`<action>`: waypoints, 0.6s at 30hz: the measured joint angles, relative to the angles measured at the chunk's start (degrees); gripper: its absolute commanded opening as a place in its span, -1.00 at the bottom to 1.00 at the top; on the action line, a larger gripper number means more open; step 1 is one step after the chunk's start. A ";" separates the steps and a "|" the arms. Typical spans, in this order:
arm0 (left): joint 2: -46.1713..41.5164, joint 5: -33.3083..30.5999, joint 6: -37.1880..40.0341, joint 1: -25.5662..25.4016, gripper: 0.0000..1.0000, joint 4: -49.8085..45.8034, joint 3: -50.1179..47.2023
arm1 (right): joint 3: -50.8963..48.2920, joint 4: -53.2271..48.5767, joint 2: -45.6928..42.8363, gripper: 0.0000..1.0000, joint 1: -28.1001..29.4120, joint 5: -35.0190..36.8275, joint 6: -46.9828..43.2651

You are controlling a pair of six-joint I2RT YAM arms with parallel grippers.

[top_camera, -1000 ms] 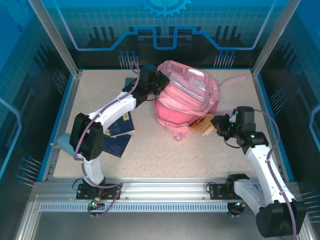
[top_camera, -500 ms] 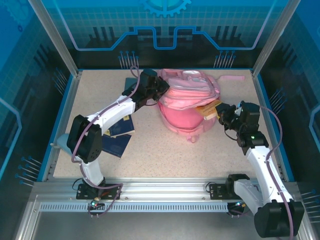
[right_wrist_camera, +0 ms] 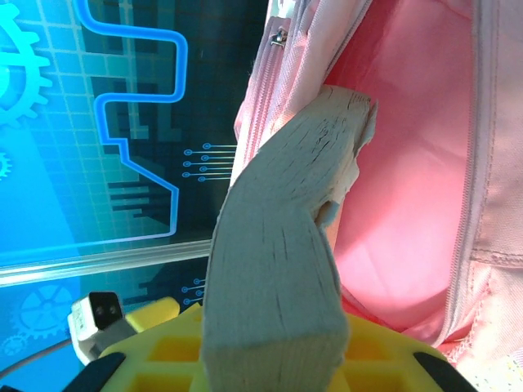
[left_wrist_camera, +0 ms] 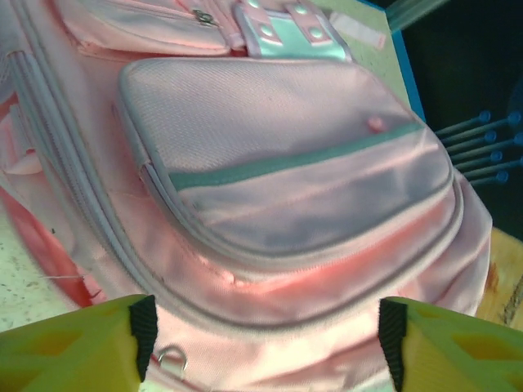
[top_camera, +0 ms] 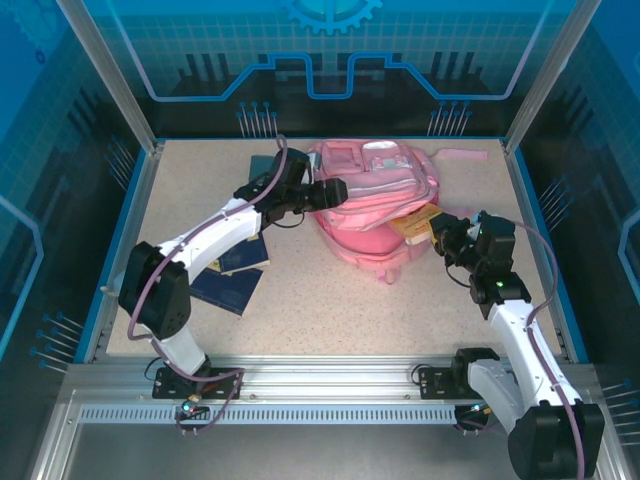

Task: Pack the student bag
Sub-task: Place the book in the student bag, then adjust the student bag at the top-center of the table.

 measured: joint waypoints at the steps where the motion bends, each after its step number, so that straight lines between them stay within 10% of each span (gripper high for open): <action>1: -0.42 0.46 3.50 -0.07 0.53 -0.81 0.02 | 0.00 0.11 0.00 -0.58 0.00 0.00 0.00; 18: 9.60 2.49 48.96 -6.29 0.42 -13.66 16.65 | 0.00 0.17 0.02 -0.58 0.00 -0.04 -0.02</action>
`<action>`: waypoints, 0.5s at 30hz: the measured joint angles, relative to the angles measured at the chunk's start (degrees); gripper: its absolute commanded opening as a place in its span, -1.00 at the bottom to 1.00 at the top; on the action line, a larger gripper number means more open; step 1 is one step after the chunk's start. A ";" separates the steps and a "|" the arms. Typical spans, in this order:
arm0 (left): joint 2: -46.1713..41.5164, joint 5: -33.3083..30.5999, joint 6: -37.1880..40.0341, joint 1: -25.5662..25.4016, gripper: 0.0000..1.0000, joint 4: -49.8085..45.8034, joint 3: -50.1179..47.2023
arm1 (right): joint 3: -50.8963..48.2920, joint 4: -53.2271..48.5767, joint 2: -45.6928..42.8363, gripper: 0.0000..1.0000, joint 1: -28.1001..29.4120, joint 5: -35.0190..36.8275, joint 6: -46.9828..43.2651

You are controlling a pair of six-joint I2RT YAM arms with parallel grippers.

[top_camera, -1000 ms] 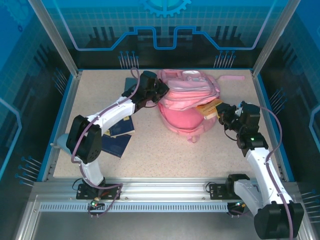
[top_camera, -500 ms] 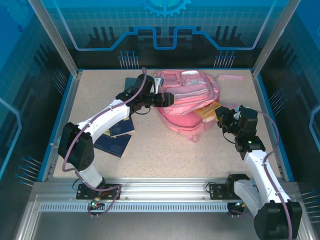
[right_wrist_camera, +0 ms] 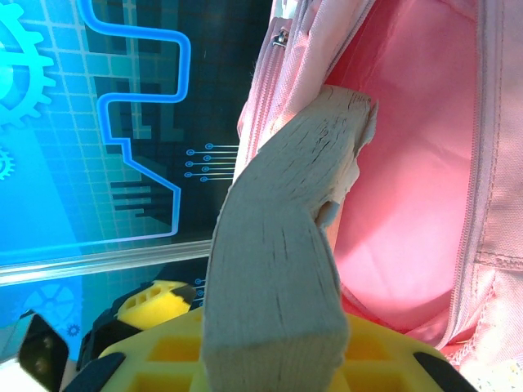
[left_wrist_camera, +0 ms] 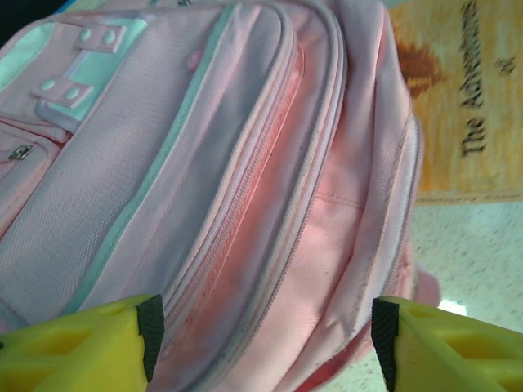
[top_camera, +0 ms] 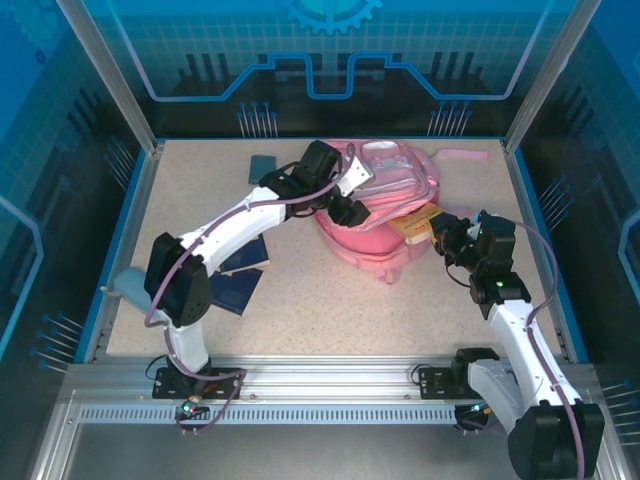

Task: Pack the student bag
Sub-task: Adjust the student bag at the top-center of the table.

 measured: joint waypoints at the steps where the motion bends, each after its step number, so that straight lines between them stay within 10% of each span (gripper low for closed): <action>1: 1.09 -0.42 1.07 -0.24 0.44 -0.74 0.76 | 0.00 0.00 0.02 -0.58 0.00 0.00 0.00; 15: 12.22 -4.09 10.80 -1.05 0.49 -10.27 14.08 | 0.00 -0.44 0.11 -0.58 0.00 -0.15 -0.02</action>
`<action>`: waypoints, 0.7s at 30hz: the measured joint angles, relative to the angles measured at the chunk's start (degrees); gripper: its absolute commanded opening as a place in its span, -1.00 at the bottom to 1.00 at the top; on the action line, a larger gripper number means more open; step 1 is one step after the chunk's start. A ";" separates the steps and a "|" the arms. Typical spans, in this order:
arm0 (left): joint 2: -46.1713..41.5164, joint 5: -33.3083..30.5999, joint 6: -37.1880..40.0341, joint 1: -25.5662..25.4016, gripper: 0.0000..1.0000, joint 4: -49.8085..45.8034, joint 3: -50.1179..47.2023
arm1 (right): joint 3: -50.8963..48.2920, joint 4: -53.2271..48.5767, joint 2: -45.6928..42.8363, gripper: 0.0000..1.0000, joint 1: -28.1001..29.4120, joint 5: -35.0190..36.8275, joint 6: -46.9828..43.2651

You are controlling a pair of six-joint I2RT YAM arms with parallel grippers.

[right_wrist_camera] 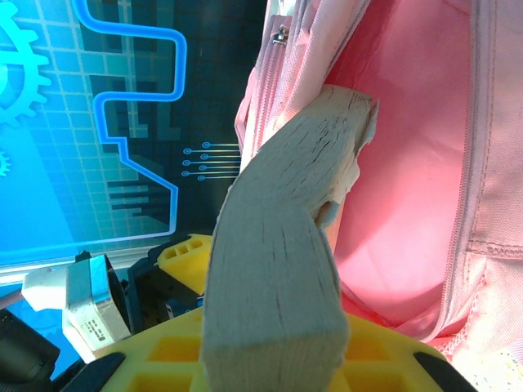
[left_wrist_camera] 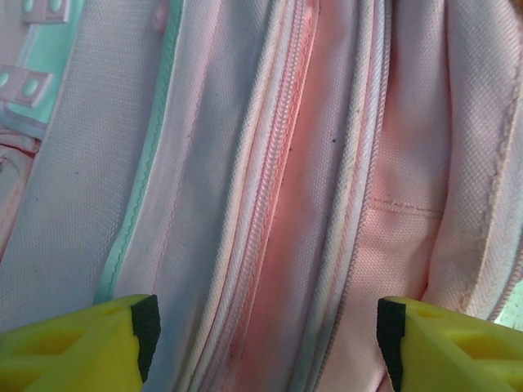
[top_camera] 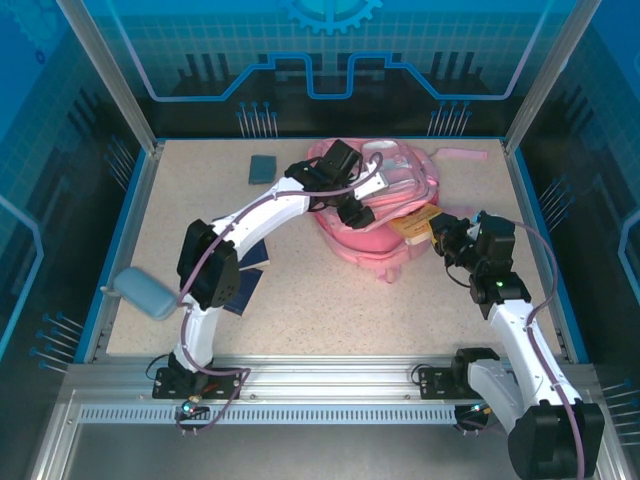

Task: Pack the student bag
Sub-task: Adjust the student bag at the top-center of the table.

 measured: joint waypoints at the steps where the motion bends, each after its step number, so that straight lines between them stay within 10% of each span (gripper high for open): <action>1: 0.61 -0.02 0.57 0.00 0.51 -0.81 0.70 | 0.00 -0.02 0.00 -0.58 0.00 0.00 0.00; 10: 2.97 -2.84 2.16 0.00 0.36 -2.21 1.95 | 0.02 -0.87 0.00 -0.58 0.00 0.00 -0.04; 21: 3.28 -5.66 2.32 -0.04 -0.96 2.32 2.23 | 0.07 -2.12 -1.66 -0.58 0.00 0.04 -1.03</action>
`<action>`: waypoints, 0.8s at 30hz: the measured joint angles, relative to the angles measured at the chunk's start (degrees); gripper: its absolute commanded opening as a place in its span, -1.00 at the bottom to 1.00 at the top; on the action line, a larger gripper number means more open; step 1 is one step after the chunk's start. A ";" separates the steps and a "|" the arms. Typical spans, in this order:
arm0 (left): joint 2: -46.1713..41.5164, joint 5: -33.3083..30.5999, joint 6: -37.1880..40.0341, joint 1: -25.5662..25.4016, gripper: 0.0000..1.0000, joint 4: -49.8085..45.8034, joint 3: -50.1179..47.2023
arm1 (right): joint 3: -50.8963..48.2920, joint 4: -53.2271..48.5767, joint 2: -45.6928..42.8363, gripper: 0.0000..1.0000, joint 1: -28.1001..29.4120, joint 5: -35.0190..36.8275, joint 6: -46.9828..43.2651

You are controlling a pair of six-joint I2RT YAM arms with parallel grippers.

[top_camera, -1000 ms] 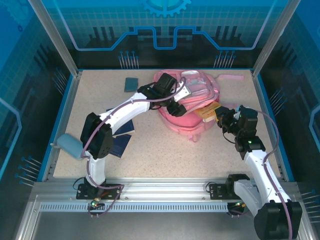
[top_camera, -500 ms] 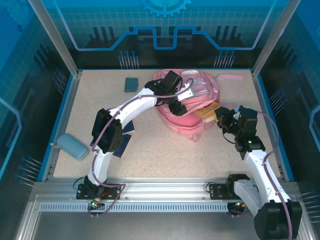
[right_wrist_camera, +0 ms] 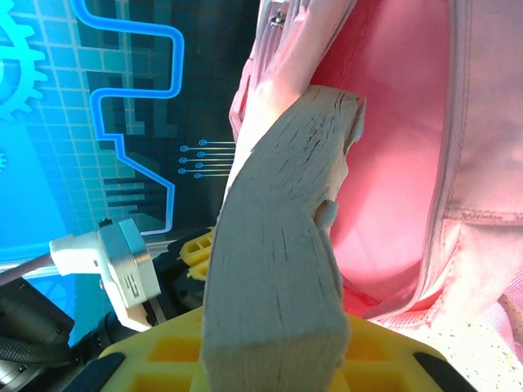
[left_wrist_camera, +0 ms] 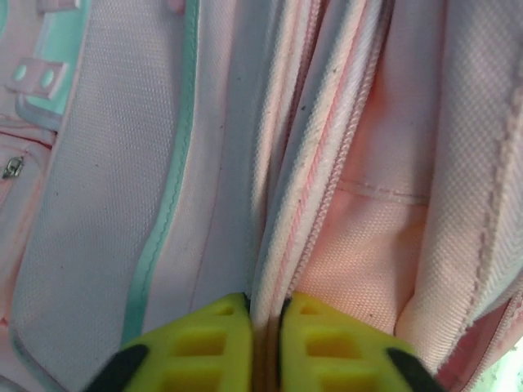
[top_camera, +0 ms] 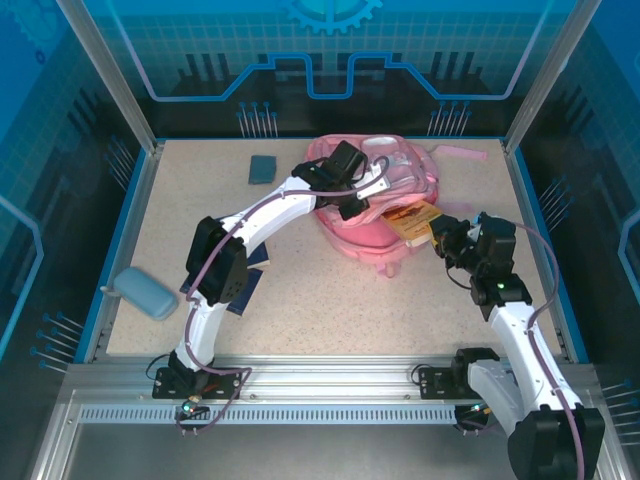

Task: Pack the student bag
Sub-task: Adjust the student bag at the top-center of the table.

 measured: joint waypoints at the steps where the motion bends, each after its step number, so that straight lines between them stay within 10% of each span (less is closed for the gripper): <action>1: 0.00 -0.17 -0.61 0.00 -1.00 1.03 -0.07 | 0.00 -0.31 -0.39 -0.58 0.00 0.04 -0.20; 24: -13.46 0.55 -17.99 0.26 -1.00 18.34 -9.73 | -0.22 13.79 13.11 -0.57 7.08 5.07 -1.14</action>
